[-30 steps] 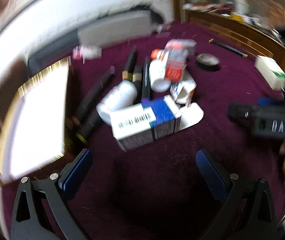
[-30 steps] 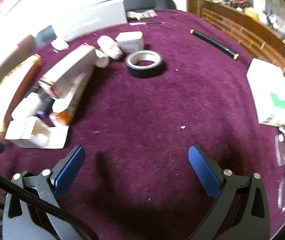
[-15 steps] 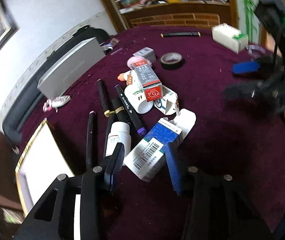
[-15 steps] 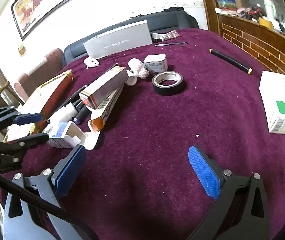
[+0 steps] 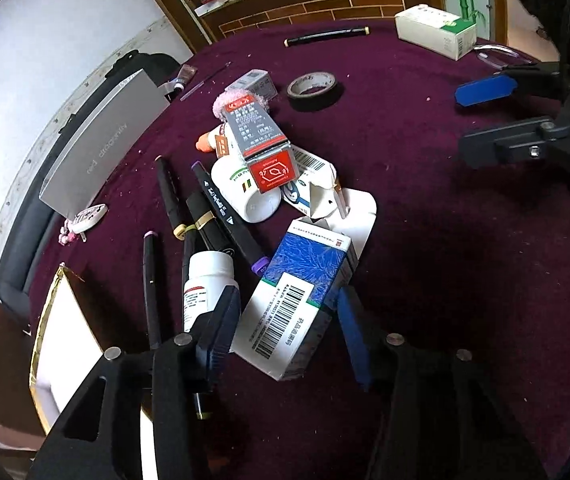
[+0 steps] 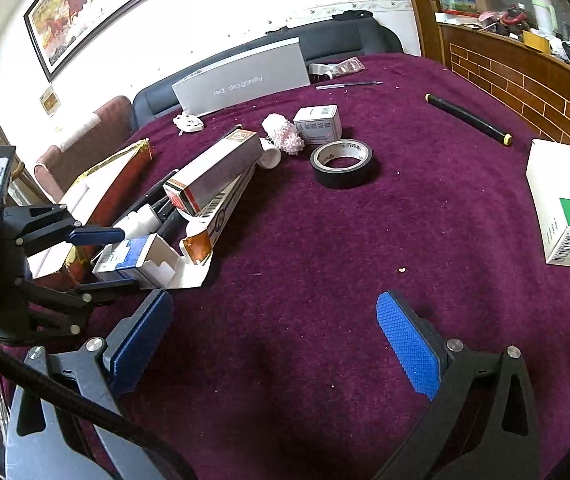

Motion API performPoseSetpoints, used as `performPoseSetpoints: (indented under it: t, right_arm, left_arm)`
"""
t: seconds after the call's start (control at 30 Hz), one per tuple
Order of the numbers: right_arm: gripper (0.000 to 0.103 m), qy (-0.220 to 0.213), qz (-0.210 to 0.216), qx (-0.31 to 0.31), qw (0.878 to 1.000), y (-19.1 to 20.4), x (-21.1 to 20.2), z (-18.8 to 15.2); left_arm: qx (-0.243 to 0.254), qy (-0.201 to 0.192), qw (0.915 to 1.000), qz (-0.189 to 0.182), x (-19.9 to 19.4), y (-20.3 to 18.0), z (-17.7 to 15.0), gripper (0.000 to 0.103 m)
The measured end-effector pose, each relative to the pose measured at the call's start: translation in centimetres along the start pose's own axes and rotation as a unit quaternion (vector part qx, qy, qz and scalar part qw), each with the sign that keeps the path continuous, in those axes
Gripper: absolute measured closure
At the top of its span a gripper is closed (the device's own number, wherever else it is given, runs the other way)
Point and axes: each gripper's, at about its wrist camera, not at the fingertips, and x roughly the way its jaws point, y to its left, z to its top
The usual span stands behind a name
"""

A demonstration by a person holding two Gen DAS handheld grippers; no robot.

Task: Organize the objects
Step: 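Grasp the blue-and-white barcode medicine box with the left gripper, then grasp the black tape roll with the right gripper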

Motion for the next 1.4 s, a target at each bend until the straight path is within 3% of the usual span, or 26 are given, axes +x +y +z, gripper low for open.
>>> performPoseSetpoints:
  t: [0.1,0.2,0.33,0.53,0.6,0.7,0.83,0.9,1.03,1.2,1.4]
  right_arm:
    - [0.001,0.0,0.003,0.001,1.0,0.0,0.0,0.0]
    - [0.003,0.002,0.004,0.006,1.0,-0.2,0.0,0.0]
    - [0.003,0.004,0.0,0.004,1.0,-0.1,0.0,-0.1]
    - [0.003,0.006,-0.008,0.007,1.0,-0.1,0.1,0.0]
    - [0.003,0.004,-0.011,0.011,1.0,-0.2,0.0,0.0]
    - [0.004,0.001,-0.012,0.013,1.0,-0.2,-0.1,-0.1]
    - [0.013,0.016,-0.012,0.006,1.0,-0.2,0.1,0.0]
    - [0.023,0.029,-0.031,-0.027,0.999,0.3,0.0,0.4]
    - [0.023,0.017,-0.07,-0.071,0.995,0.6,-0.2,3.5]
    - [0.023,0.035,-0.079,-0.059,0.994,-0.6,2.8,8.1]
    - [0.023,0.066,-0.094,-0.03,0.993,-2.1,7.1,10.7]
  left_arm:
    - [-0.014,-0.006,0.9998,0.009,0.0,-0.5,-0.1,0.057]
    - [-0.07,-0.004,0.9974,0.017,-0.6,-0.8,-0.3,0.06]
    - [-0.151,-0.022,0.9879,-0.029,-2.7,-1.9,-0.8,0.071]
    - [-0.165,0.004,0.9853,-0.043,-0.3,-2.2,-0.1,0.068]
    - [-0.181,-0.006,0.9821,-0.051,0.0,-1.8,0.2,0.068]
    - [-0.216,-0.025,0.9746,-0.055,0.2,-1.3,-0.4,0.073]
    - [-0.25,-0.043,0.9662,-0.045,-0.8,-1.0,-2.2,0.074]
    - [-0.272,-0.048,0.9601,-0.043,-0.9,0.1,-3.1,0.074]
    - [-0.315,-0.043,0.9464,-0.056,0.2,1.9,-3.6,0.074]
    - [-0.309,-0.039,0.949,-0.05,0.4,1.6,-3.3,0.074]
    - [-0.302,-0.04,0.9516,-0.042,0.7,1.8,-3.1,0.073]
